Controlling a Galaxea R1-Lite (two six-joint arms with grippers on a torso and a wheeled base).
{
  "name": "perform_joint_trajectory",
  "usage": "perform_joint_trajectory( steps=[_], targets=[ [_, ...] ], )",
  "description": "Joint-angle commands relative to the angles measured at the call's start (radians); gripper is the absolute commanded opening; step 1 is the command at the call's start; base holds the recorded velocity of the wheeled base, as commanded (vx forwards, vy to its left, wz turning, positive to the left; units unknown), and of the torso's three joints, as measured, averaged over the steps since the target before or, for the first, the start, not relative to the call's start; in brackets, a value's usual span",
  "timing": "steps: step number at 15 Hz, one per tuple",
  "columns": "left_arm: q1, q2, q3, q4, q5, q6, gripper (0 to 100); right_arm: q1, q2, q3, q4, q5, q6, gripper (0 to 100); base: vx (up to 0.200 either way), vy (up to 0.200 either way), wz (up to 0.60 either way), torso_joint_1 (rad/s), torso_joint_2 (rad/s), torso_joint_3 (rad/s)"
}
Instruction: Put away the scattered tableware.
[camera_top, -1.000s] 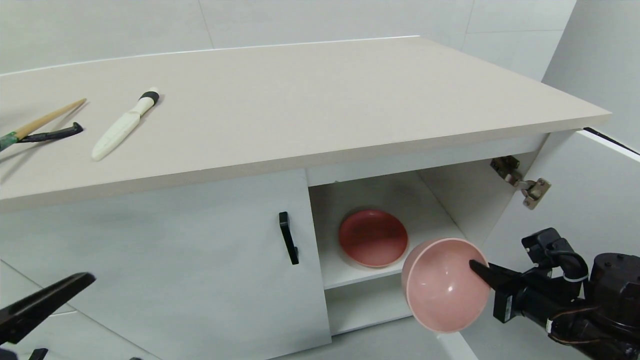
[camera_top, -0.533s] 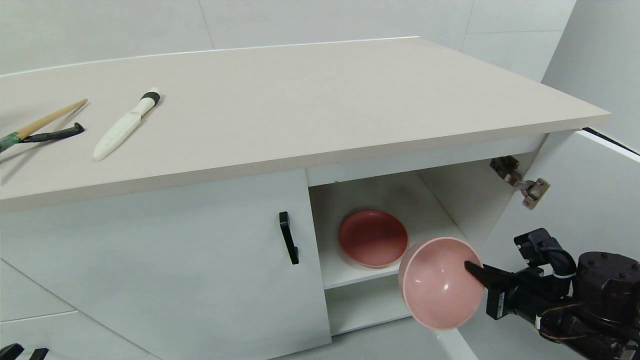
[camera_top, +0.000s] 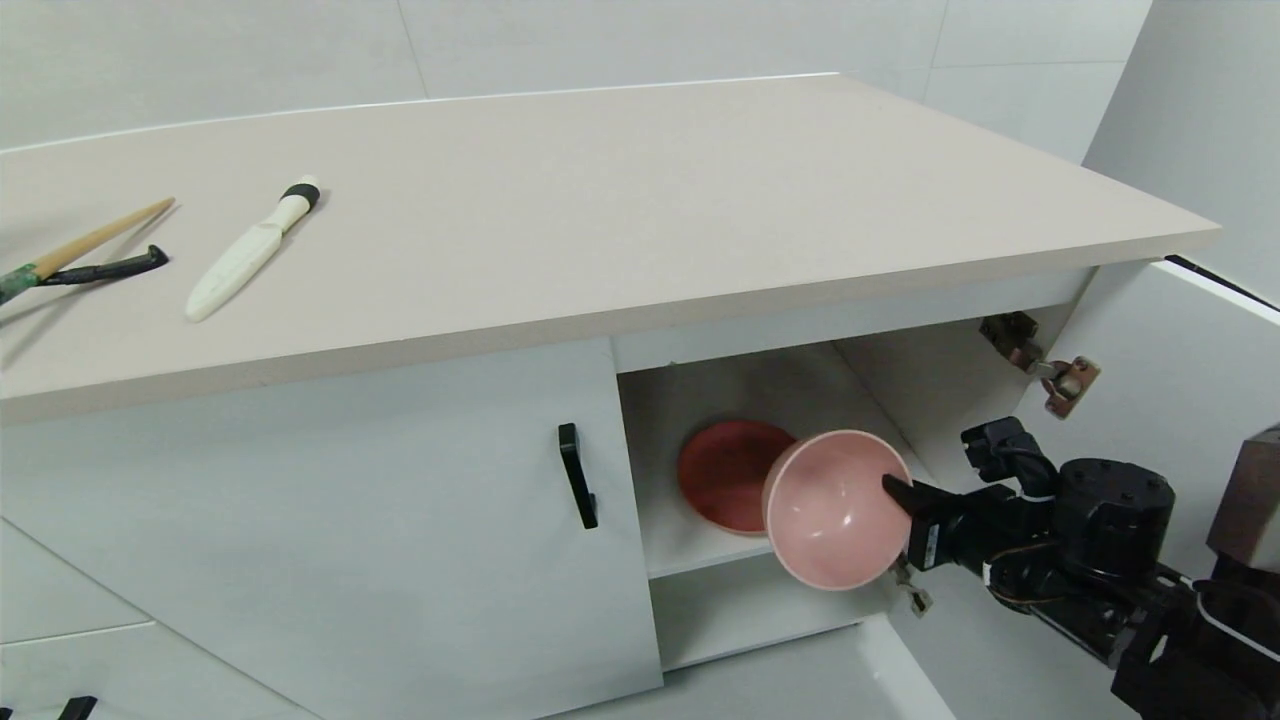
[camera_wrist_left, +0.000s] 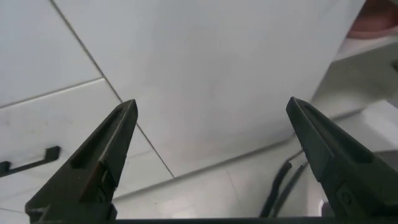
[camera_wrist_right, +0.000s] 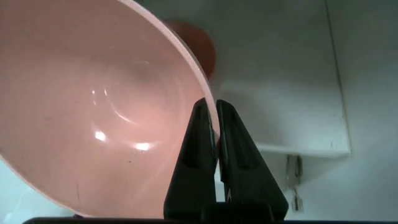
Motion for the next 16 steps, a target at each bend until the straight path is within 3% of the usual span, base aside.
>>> perform_joint_trajectory(
  steps=[1, 6, 8, 11, 13, 14, 16],
  targets=[
    [0.013, -0.041, 0.0, 0.0, 0.0, 0.002, 100, -0.012, 0.033, -0.065, -0.001, 0.0, -0.003, 0, 0.0, 0.0, 0.0, 0.0, 0.0, 0.0],
    [0.015, -0.07, 0.0, 0.002, 0.0, -0.006, 100, -0.012, 0.145, -0.216, -0.001, 0.005, -0.006, 0, 0.0, 0.0, 0.0, 0.0, 0.0, 0.0],
    [0.013, -0.075, 0.0, 0.003, 0.005, -0.04, 100, -0.011, 0.142, -0.291, 0.04, 0.008, -0.006, 0, 0.0, 0.0, 0.0, 0.0, 0.0, 0.0],
    [0.012, -0.079, 0.0, 0.002, 0.005, -0.017, 100, 0.002, 0.144, -0.391, 0.164, 0.008, -0.005, 0, 0.0, 0.0, 0.0, 0.0, 0.0, 0.0],
    [0.013, -0.079, 0.0, 0.006, 0.005, -0.064, 100, 0.014, 0.142, -0.453, 0.235, 0.008, -0.005, 0, 0.0, 0.0, 0.0, 0.0, 0.0, 0.0],
    [0.012, -0.079, -0.003, 0.008, 0.019, -0.142, 100, 0.023, 0.141, -0.464, 0.252, 0.008, -0.005, 0, 0.0, 0.0, 0.0, 0.0, 0.0, 0.0],
    [0.012, -0.079, -0.003, 0.008, 0.033, -0.142, 100, 0.031, 0.147, -0.458, 0.25, 0.005, -0.005, 0, 0.0, 0.0, 0.0, 0.0, 0.0, 0.0]
  ],
)
